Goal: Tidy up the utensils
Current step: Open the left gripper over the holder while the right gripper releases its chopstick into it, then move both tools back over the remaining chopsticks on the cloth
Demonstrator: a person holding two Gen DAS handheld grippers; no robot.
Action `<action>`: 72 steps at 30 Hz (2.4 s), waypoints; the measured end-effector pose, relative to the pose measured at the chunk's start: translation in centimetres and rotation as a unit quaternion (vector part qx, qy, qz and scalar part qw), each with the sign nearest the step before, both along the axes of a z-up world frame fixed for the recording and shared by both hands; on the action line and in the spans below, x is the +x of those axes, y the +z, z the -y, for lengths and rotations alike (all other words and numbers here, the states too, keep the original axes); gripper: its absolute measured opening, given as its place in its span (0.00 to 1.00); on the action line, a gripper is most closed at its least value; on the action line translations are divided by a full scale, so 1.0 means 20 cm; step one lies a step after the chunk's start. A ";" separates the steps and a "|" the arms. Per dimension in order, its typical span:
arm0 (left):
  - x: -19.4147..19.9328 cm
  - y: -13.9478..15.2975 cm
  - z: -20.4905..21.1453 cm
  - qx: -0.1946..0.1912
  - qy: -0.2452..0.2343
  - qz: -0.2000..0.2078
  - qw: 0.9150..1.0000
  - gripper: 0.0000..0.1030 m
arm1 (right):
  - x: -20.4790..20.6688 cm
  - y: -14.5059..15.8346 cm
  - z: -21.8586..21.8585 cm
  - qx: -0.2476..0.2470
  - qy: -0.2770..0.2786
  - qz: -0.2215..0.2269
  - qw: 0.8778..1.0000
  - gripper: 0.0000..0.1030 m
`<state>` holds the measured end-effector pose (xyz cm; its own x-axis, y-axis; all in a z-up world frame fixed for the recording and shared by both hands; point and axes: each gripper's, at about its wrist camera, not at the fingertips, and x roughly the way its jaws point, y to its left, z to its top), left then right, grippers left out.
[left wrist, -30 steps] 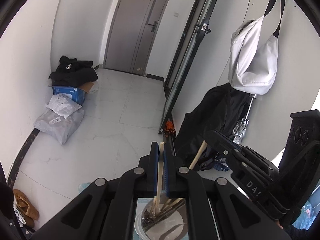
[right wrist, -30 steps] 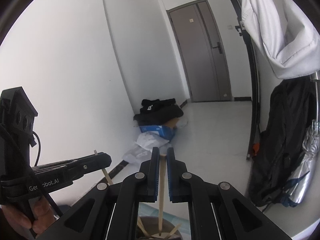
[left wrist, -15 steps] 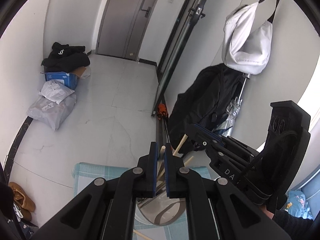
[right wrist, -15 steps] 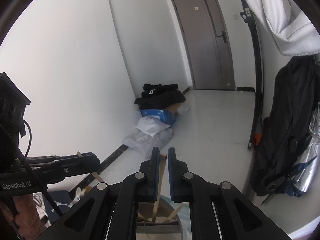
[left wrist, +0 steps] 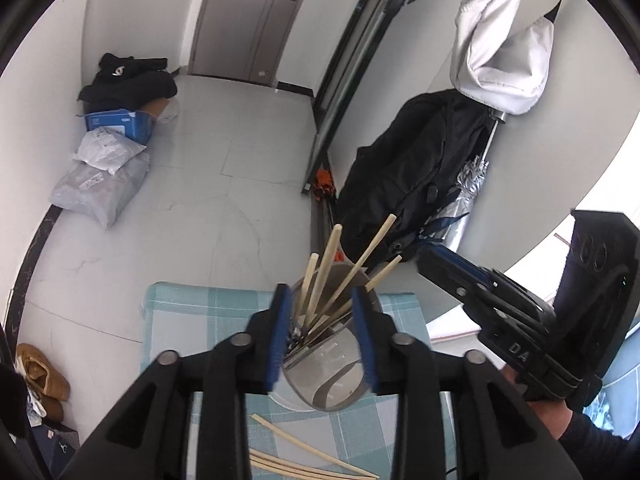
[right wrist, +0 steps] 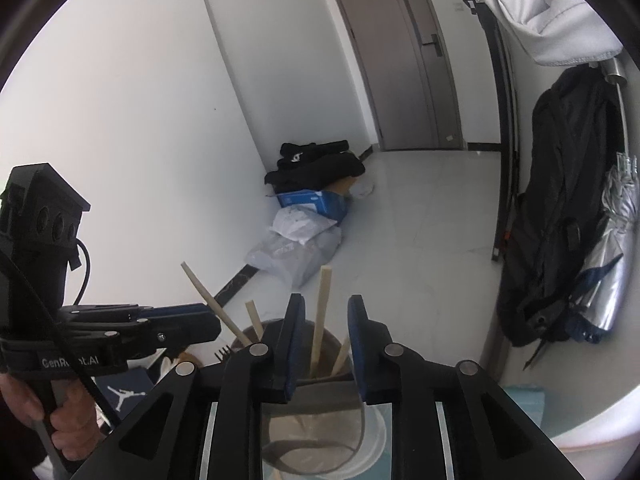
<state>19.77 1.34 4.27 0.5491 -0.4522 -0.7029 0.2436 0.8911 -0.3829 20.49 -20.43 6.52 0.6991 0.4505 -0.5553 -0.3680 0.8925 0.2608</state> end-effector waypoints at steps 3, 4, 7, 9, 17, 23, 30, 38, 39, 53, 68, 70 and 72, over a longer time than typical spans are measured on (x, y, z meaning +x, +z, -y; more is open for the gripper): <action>-0.07 0.04 -0.01 0.002 0.015 0.015 1.000 0.47 | -0.07 0.03 0.04 0.002 -0.010 0.003 1.000 0.25; -0.09 0.05 -0.02 0.003 0.023 0.019 1.000 0.48 | -0.10 0.04 0.05 0.003 -0.013 0.004 1.000 0.27; -0.15 0.09 -0.04 0.000 0.049 0.032 0.998 0.61 | -0.17 0.07 0.08 0.009 -0.023 0.006 1.000 0.32; -0.21 0.12 -0.06 0.001 0.068 0.046 0.997 0.70 | -0.23 0.10 0.10 0.012 -0.027 0.009 1.000 0.35; -0.42 0.23 -0.08 0.020 0.120 0.098 0.988 0.82 | -0.50 0.18 0.11 0.023 -0.035 0.039 0.998 0.58; -0.56 0.24 -0.08 0.035 0.135 0.129 0.982 0.94 | -0.67 0.19 0.10 0.026 -0.036 0.053 0.998 0.66; -0.70 0.19 -0.11 0.032 0.159 0.143 0.976 0.99 | -0.85 0.15 0.08 0.034 -0.040 0.066 0.996 0.75; -0.79 0.03 -0.14 0.026 0.175 0.127 0.976 0.99 | -0.97 0.02 0.02 0.018 -0.034 0.063 0.997 0.81; -0.80 0.00 -0.15 0.025 0.176 0.122 0.977 0.99 | -0.97 0.01 0.02 0.016 -0.035 0.060 0.997 0.82; -0.79 -0.32 -0.20 0.025 0.200 0.054 0.978 0.99 | -0.97 -0.26 -0.01 -0.007 -0.033 -0.002 0.999 0.82; -0.72 -0.47 -0.37 -0.017 0.227 -0.005 0.974 0.99 | -0.80 -0.59 -0.16 -0.087 -0.017 -0.093 0.992 0.82; -0.72 -0.48 -0.40 -0.026 0.233 -0.014 0.972 0.99 | -0.77 -0.63 -0.18 -0.096 -0.015 -0.101 0.990 0.82; -0.71 -0.49 -0.41 -0.024 0.232 -0.019 0.972 0.99 | -0.74 -0.66 -0.21 -0.106 -0.013 -0.108 0.988 0.81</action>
<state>5.65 9.63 -5.62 0.6756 -0.1941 -0.7113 -0.1963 0.8825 -0.4274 5.60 -16.29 -6.66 0.5642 0.2918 -0.7723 -0.3010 0.9438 0.1366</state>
